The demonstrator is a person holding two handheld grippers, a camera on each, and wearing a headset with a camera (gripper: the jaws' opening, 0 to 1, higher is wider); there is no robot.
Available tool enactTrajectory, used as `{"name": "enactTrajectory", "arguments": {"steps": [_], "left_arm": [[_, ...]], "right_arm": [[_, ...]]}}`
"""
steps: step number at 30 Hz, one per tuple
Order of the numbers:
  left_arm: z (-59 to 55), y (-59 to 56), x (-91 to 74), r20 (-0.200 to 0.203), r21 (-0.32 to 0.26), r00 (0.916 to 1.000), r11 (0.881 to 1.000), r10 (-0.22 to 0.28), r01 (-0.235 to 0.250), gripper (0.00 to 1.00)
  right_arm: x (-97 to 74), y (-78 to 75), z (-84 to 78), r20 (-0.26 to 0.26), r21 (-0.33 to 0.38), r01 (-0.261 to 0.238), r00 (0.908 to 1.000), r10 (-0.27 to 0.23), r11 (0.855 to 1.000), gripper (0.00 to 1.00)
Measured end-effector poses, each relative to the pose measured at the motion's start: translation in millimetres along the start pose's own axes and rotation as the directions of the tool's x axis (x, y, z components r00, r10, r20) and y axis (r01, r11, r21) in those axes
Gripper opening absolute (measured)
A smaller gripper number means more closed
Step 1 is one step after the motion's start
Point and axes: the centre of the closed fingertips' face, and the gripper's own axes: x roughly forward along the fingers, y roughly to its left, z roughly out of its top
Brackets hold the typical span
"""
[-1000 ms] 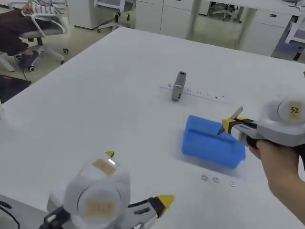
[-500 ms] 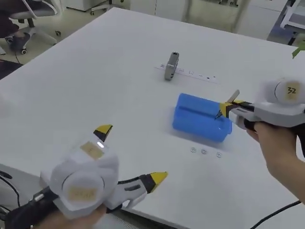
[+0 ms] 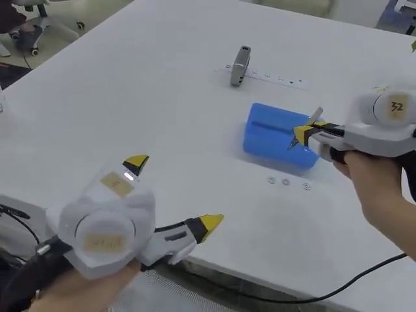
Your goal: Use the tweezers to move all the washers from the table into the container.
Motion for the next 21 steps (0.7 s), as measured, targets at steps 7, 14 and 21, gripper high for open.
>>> {"name": "enactTrajectory", "arguments": {"steps": [7,14,21], "left_arm": [[-3.5,-9.9,-6.4,-0.015,0.001,0.9999,1.000,0.008,-0.008,0.88],[-5.3,-16.1,-9.6,-0.039,0.002,0.9992,1.000,-0.002,0.002,0.87],[-3.7,-17.7,-9.0,-0.052,-0.032,0.9986,0.999,0.004,-0.006,0.88]], "right_arm": [[7.5,11.4,-26.9,-0.040,0.030,-0.047,0.9980,0.048,0.998,0.03],[12.7,14.6,-43.8,-0.063,0.058,-0.071,0.9952,0.075,0.996,0.03],[23.0,12.4,-54.1,-0.071,0.085,-0.075,0.9941,0.082,0.994,0.03]]}}
